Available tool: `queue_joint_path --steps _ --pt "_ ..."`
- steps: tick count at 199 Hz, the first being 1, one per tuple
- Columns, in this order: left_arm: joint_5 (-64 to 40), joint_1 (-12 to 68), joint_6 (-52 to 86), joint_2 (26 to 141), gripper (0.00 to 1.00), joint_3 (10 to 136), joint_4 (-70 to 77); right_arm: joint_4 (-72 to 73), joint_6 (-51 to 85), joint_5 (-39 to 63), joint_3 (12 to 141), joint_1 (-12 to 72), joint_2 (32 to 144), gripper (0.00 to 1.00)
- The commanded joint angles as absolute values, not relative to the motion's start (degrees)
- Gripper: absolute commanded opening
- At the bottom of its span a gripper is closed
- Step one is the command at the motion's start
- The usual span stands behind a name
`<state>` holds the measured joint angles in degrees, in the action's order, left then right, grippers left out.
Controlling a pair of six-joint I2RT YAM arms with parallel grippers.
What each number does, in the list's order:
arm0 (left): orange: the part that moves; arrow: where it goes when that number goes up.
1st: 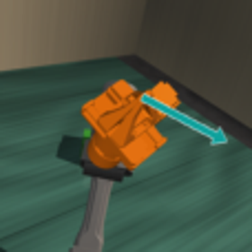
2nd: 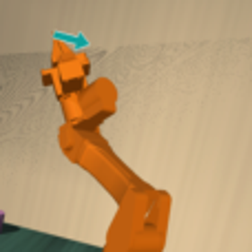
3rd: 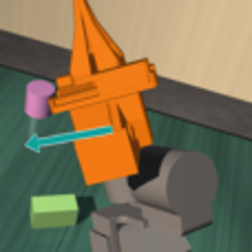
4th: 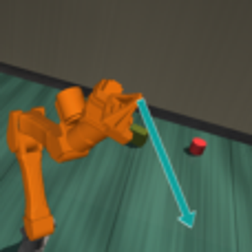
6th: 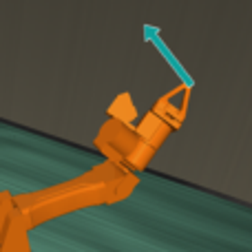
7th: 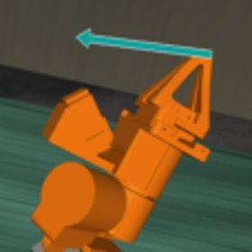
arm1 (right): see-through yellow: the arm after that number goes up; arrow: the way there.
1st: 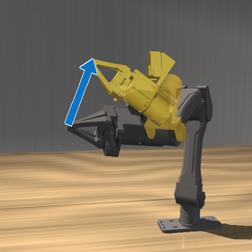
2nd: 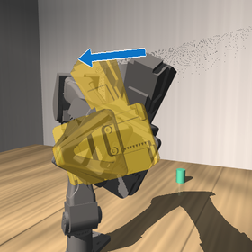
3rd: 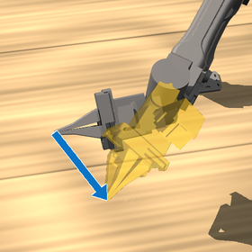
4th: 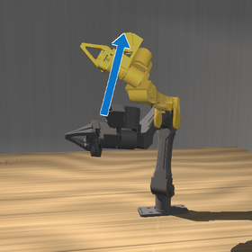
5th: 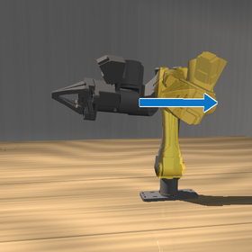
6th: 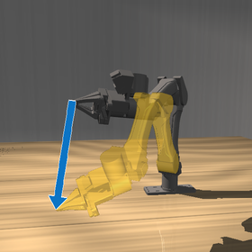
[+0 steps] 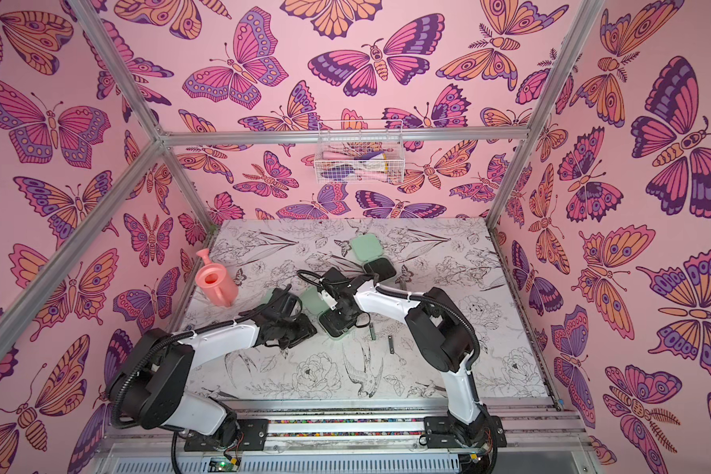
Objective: Organize nail clipper sets
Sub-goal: Place the nail clipper in the storage box.
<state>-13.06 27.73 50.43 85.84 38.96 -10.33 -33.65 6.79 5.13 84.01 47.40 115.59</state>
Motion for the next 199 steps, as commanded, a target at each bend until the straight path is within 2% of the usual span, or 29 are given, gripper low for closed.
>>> queue_joint_path --steps 1,199 --pt "-11.07 26.9 51.06 85.98 0.46 36.43 -14.87 -33.99 6.08 3.59 86.64 47.9 117.29 0.14" --pt "-12.39 26.5 50.72 86.09 0.46 35.51 -13.41 -36.42 12.55 -2.49 88.68 49.22 120.83 0.13"
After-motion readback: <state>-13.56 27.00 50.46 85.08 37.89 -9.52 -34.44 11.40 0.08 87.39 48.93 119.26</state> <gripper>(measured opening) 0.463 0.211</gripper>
